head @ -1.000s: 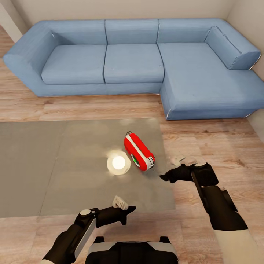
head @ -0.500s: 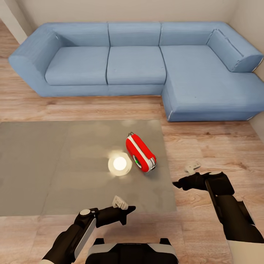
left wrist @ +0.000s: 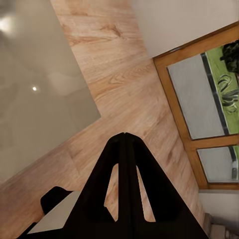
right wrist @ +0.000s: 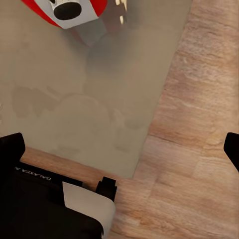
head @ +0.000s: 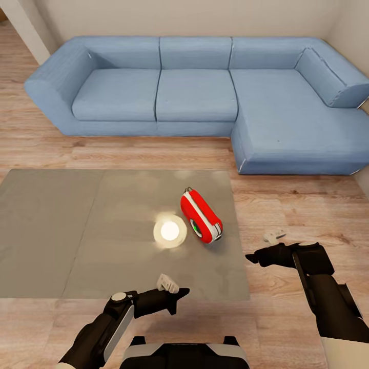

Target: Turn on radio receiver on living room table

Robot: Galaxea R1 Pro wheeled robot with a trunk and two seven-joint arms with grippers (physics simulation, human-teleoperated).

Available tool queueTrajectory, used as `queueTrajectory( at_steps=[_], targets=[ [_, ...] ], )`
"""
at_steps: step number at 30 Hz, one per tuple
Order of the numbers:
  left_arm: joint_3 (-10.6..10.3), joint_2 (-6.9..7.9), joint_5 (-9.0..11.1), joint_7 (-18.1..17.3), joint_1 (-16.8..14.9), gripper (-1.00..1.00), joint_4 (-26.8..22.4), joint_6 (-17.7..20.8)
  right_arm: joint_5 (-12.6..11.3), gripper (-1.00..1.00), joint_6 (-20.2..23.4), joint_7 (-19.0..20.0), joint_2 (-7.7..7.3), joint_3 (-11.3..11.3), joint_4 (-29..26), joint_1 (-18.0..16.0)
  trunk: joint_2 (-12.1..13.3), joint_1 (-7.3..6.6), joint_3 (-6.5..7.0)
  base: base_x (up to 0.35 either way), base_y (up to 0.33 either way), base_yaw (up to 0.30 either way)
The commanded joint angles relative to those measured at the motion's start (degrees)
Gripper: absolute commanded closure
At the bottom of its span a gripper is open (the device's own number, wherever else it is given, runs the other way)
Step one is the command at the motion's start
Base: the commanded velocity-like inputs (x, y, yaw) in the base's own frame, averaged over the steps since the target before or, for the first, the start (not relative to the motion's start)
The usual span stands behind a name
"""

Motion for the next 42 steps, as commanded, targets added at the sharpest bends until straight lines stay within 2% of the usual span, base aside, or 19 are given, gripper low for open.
queueTrajectory(
  at_steps=[1, 10, 13, 17, 19, 20, 22, 23, 27, 31, 32, 33, 34, 38, 40, 41, 42],
  targets=[
    [0.0, 0.0, 0.0, 0.0, 0.0, 1.0, 0.0, 0.0, 0.0, -1.0, 0.0, -0.1, 0.01, 0.0, 0.0, 0.0, 0.0, 0.0, 0.01, 0.0, 0.0, 0.008],
    [0.0, -0.08, 0.2, 0.0, 0.0, 1.0, 0.3, 0.0, 0.0, -1.0, 0.0, -0.4, 0.03, -0.2, 0.0, 0.6, 0.0, 0.0, 0.66, 0.0, 0.0, 0.001],
    [0.4, -0.09, 0.1, -0.1, 0.0, 1.0, 0.2, 0.0, 0.0, -1.0, 0.0, -0.4, -0.02, -1.1, 0.0, 0.9, 0.0, 0.0, 0.93, 0.0, 0.0, 0.0],
    [0.6, 0.24, -0.3, 0.4, 0.0, 1.0, 0.2, 0.5, 0.2, -1.0, 0.0, -0.1, -0.1, -5.0, 0.0, 1.5, 0.0, 0.0, 1.29, 0.0, 0.0, 0.0],
    [0.6, 1.54, -0.3, 0.5, 0.0, 1.0, 0.3, 0.6, 0.3, -1.0, -0.1, -0.1, -0.17, -7.0, 0.0, 2.7, 0.0, 0.0, 1.47, 0.0, 0.0, 0.0],
    [0.6, 2.83, 0.0, 0.5, 0.0, 1.0, 0.2, 0.6, 0.4, -1.0, -0.7, -0.1, -0.34, -8.2, 0.0, 3.7, 0.0, 0.0, 1.57, 0.0, 0.0, 0.0],
    [0.6, 3.73, 0.2, 0.4, 0.0, 1.0, 0.3, 0.7, 0.4, -1.0, -1.6, -0.1, -0.59, -9.4, -0.1, 4.5, 0.0, 0.0, 1.75, 0.0, 0.0, 0.0],
    [0.6, 4.22, 0.3, 0.4, 0.0, 1.0, 0.3, 0.7, 0.4, -1.0, -2.4, -0.1, -1.16, -10.7, -0.1, 5.4, 0.0, 0.0, 1.84, 0.0, 0.0, 0.0],
    [0.6, 4.65, 0.4, 0.4, 0.0, 1.0, 0.3, 0.9, 0.5, -1.0, -3.2, -0.1, -2.42, -13.4, -0.1, 7.2, 0.0, 0.0, 2.2, 0.0, 0.0, 0.0],
    [0.6, 4.96, 0.4, 0.4, 0.0, 1.0, 0.5, 1.2, 0.6, -1.0, -4.0, -0.3, -3.46, -16.0, 0.0, 10.7, 0.0, 0.0, 2.57, 0.0, 0.0, 0.0],
    [0.6, 5.07, 0.3, 0.5, 0.1, 1.0, 0.6, 1.4, 0.6, -1.0, -4.7, -0.3, -3.63, -16.7, 0.0, 11.7, 0.0, 0.0, 2.66, 0.0, 0.0, 0.0],
    [0.6, 5.64, 0.2, 0.5, 0.4, 1.0, 0.7, 1.7, 1.2, -1.0, -7.0, -0.3, -3.77, -18.4, 0.0, 13.7, 0.0, 0.0, 2.75, 0.0, 0.0, 0.0],
    [0.6, 5.86, 0.2, 0.5, 0.4, 1.0, 0.8, 1.7, 1.4, -1.0, -7.7, -0.3, -3.77, -18.8, 0.1, 14.2, 0.0, 0.0, 2.84, 0.0, 0.0, 0.0],
    [0.6, 8.33, 0.1, 0.5, 0.4, 1.0, 1.4, 2.7, 3.3, -1.0, -13.9, -0.2, -3.7, -24.2, 2.5, 18.8, 0.0, 0.0, 3.2, 0.0, 0.0, 0.0],
    [0.6, 8.62, -0.1, 0.5, 0.4, 1.0, 1.5, 3.0, 3.5, -1.0, -15.7, -0.2, -3.68, -25.7, 4.0, 19.9, 0.0, 0.0, 3.38, 0.0, 0.0, 0.0],
    [0.6, 9.0, -0.2, 0.5, 0.5, 1.0, 1.6, 3.1, 3.7, -1.0, -18.3, -0.2, -3.67, -27.5, 6.5, 20.5, 0.0, 0.0, 3.47, 0.0, 0.0, 0.0],
    [0.6, 9.24, -0.2, 0.5, 0.6, 1.0, 1.6, 3.1, 3.7, -1.0, -19.6, -0.3, -3.7, -28.3, 8.0, 20.6, 0.0, 0.0, 3.57, 0.0, 0.0, 0.0]
  ],
)
